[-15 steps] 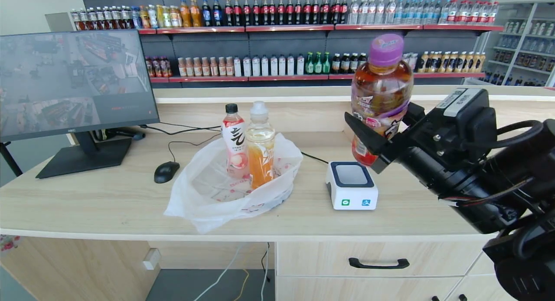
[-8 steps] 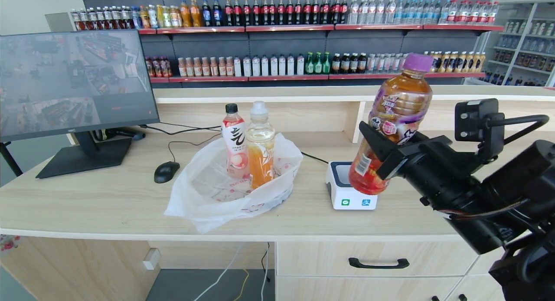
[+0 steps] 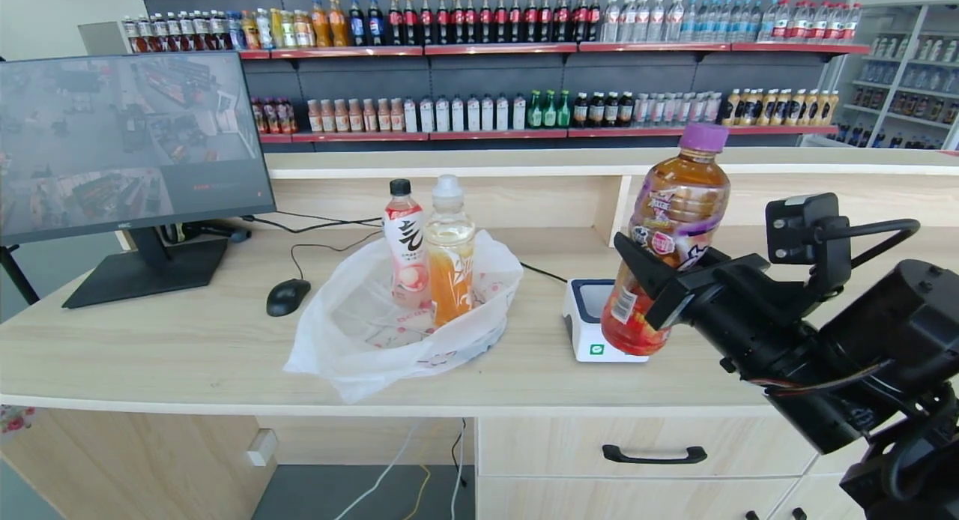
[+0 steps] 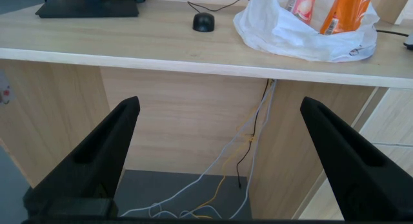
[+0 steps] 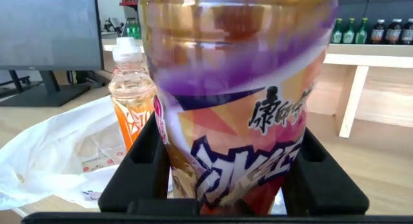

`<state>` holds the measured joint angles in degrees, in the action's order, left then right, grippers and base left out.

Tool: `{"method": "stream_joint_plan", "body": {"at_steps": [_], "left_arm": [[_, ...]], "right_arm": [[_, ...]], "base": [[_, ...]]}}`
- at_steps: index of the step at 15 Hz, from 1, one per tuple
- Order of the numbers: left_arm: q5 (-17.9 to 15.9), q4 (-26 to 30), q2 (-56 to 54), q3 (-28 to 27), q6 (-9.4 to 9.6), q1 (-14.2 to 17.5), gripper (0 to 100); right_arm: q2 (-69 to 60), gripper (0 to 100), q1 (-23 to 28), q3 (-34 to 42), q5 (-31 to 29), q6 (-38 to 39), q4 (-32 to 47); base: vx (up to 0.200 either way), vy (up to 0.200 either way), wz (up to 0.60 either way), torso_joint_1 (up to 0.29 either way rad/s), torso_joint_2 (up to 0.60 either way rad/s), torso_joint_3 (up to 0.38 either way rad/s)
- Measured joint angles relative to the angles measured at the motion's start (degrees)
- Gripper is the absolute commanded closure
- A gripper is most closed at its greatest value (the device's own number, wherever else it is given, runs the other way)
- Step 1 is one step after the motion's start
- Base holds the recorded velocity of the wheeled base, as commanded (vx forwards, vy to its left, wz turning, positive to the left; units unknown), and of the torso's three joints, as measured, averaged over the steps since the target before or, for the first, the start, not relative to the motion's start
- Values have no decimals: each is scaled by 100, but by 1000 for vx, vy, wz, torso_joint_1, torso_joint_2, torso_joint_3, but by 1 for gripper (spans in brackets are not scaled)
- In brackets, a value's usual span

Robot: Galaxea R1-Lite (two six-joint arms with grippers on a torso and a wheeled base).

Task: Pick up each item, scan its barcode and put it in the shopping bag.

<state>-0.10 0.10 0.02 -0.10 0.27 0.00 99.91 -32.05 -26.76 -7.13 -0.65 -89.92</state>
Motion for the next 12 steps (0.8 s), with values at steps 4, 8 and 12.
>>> {"method": "stream_joint_plan", "body": {"at_steps": [4, 8, 12], "left_arm": [[0, 0, 0, 0, 0, 0, 0], [0, -2, 0, 0, 6, 0, 0], [-1, -2, 0, 0, 9, 0, 0]], "right_arm": [[83, 100, -17, -105, 16, -1, -65], [113, 100, -9, -105, -1, -1, -21], [100, 100, 9, -116, -9, -1, -5]], "base": [[0, 0, 0, 0, 0, 0], [0, 50, 0, -1, 2, 1], [0, 200, 0, 4, 4, 4]]}}
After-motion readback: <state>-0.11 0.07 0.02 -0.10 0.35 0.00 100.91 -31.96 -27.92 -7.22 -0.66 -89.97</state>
